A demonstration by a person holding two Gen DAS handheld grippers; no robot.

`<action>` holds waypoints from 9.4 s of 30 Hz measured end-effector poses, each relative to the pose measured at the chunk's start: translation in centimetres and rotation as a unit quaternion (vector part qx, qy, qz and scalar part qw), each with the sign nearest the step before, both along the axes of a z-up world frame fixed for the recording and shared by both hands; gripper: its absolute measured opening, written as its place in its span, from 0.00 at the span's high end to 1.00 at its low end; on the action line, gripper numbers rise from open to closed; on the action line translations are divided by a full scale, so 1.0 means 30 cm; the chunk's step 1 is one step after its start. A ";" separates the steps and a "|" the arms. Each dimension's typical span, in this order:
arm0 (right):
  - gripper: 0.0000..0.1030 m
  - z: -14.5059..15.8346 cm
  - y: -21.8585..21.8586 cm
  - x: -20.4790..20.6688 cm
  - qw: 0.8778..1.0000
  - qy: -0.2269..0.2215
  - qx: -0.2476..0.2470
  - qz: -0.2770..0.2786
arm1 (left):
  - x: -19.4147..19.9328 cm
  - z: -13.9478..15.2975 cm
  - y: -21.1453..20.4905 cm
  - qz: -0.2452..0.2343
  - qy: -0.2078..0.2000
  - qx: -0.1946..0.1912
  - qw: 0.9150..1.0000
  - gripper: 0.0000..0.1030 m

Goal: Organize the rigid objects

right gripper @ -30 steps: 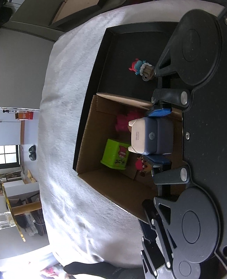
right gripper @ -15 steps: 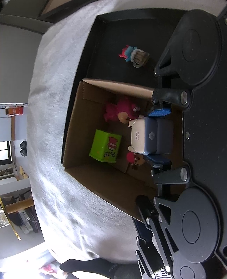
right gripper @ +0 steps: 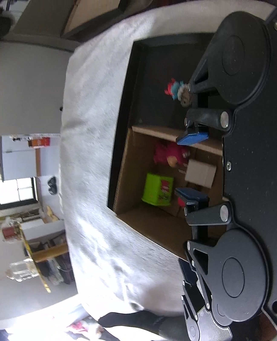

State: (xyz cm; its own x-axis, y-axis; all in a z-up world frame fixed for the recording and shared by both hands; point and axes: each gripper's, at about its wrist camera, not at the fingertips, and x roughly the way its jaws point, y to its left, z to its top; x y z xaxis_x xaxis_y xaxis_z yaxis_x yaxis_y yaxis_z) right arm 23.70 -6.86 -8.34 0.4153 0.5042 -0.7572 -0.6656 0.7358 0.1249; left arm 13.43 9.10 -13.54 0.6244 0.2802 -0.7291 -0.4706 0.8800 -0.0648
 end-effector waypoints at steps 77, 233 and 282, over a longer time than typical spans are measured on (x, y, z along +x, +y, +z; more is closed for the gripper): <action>0.75 -0.334 -0.241 0.266 0.990 0.092 -0.020 -0.105 | 0.147 -0.027 -0.069 0.009 0.066 0.031 0.997 0.11; 0.08 0.063 -0.230 -0.044 0.991 0.055 0.102 -0.074 | -0.033 0.210 -0.091 -0.044 0.028 -0.026 0.998 0.18; 0.00 0.350 -0.542 -0.313 0.981 -0.031 0.129 -0.140 | -0.316 0.501 -0.306 -0.154 -0.068 -0.047 0.985 0.10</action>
State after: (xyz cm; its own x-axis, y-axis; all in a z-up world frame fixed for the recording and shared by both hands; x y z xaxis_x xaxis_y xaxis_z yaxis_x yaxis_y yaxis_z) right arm 14.31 -23.11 2.18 0.6061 0.5360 -0.5877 -0.4548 0.8397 0.2968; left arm 3.97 -0.07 1.48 0.7631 -0.0025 -0.6462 -0.1638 0.9666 -0.1972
